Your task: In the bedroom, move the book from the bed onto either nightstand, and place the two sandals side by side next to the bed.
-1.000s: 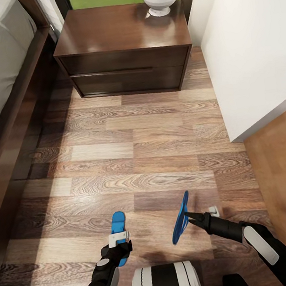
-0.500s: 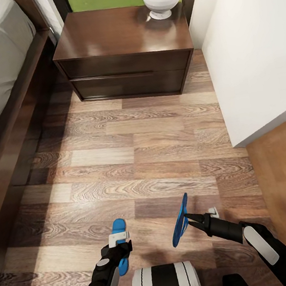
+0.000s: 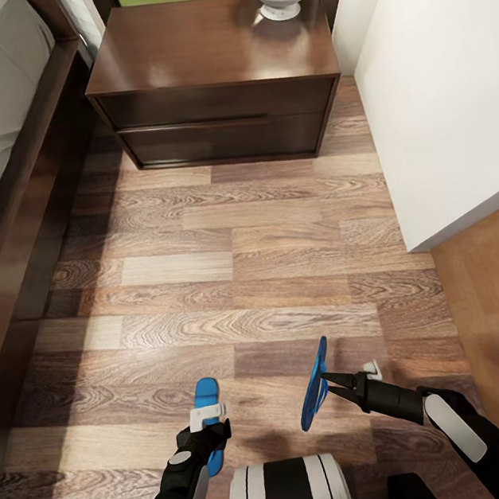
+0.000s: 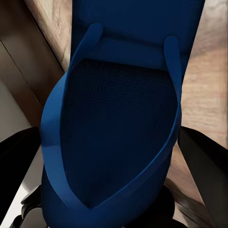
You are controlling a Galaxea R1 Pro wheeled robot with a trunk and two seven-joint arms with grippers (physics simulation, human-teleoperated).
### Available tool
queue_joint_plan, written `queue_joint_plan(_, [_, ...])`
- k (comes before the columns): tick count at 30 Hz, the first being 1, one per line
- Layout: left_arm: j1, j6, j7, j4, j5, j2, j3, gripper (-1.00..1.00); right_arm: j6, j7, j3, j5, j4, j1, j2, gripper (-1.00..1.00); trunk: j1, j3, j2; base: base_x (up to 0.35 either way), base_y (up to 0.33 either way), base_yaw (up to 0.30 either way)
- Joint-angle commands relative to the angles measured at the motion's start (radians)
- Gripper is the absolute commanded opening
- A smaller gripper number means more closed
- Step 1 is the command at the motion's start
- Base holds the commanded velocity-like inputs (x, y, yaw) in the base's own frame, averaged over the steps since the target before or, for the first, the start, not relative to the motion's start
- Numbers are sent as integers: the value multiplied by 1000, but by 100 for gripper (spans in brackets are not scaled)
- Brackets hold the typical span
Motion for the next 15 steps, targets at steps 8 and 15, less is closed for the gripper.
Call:
queue_joint_plan(8, [0, 5, 8, -2, 6, 0, -2, 100, 6, -1, 2, -6, 0, 0, -1, -100, 0, -1, 0, 0, 0, 0])
queue_joint_plan(15, [0, 5, 9, -1, 7, 0, -2, 100, 6, -1, 2, -6, 0, 0, -1, -100, 3, -24, -2, 0, 0, 0])
